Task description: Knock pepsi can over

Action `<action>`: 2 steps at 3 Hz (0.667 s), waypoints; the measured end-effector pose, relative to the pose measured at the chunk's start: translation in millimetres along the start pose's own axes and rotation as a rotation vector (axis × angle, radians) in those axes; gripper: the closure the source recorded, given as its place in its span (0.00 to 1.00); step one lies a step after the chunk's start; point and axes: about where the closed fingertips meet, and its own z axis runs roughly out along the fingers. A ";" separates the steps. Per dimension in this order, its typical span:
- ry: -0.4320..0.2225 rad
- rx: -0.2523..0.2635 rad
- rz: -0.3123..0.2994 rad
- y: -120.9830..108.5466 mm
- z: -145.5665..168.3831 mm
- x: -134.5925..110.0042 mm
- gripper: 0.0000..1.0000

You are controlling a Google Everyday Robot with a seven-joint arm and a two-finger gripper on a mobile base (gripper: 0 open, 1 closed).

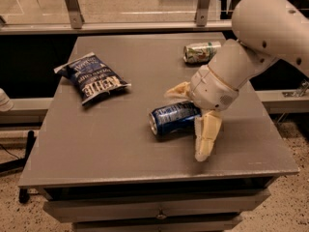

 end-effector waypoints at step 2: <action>-0.303 0.227 0.249 -18.2 -62.9 48.1 0.00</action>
Offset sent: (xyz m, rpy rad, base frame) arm 0.0618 -0.1219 0.0479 0.5049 0.0714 -0.5232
